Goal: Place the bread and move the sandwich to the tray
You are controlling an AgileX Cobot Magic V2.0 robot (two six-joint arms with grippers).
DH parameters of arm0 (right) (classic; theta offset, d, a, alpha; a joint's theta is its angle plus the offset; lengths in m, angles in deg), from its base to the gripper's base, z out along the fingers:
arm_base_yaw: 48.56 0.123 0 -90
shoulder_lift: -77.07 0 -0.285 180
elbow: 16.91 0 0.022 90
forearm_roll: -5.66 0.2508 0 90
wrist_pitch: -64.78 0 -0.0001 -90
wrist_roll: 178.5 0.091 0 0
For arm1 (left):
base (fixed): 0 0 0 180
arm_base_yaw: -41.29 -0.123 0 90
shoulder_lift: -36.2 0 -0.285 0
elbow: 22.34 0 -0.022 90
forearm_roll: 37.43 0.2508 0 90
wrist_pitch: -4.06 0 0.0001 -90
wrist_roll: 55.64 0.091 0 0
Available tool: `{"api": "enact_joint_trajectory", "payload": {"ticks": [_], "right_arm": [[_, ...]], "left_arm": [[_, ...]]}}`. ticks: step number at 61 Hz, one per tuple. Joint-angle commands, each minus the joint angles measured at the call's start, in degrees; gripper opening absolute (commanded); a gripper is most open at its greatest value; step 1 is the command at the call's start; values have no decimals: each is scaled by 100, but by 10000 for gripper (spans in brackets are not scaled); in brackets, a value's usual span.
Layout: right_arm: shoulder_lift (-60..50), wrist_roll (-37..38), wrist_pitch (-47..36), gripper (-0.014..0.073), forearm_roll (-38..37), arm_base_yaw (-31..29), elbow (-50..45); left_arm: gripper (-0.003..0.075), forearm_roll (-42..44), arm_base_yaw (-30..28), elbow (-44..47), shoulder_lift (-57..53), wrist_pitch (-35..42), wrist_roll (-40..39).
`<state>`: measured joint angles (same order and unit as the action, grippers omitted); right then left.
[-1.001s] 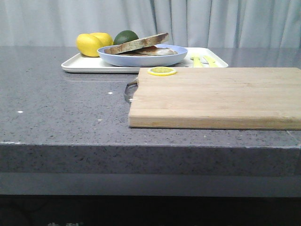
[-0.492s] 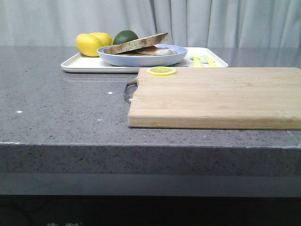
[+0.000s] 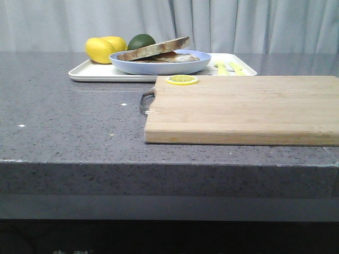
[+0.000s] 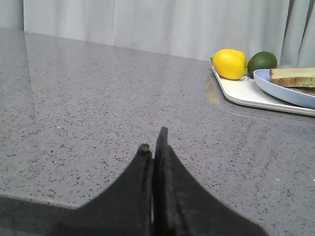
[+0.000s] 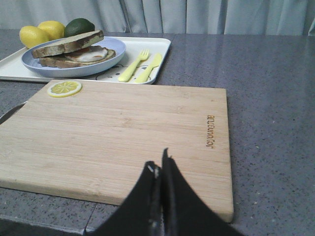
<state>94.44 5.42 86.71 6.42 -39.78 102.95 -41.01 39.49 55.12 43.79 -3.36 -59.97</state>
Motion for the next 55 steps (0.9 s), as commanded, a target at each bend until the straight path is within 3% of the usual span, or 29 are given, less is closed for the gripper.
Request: {"api": "enact_joint_trajectory", "payload": {"ticks": [1,20,29,55], "right_arm": [[57,-22,-430,-60,-76,0,151],[57,-22,-480,-60,-76,0,91],[52,-27,-989,-60,-76,-66,-383],[-964,-27,-1532,-60,220,-1079,-1741]], "left_arm": [[-20,-48,-9,-3,-130,496,21],[-20,-48,-9,-3,-130,496,21],[-20,-48,-9,-3,-130,496,21],[-20,-48,-9,-3,-130,496,21]]}}
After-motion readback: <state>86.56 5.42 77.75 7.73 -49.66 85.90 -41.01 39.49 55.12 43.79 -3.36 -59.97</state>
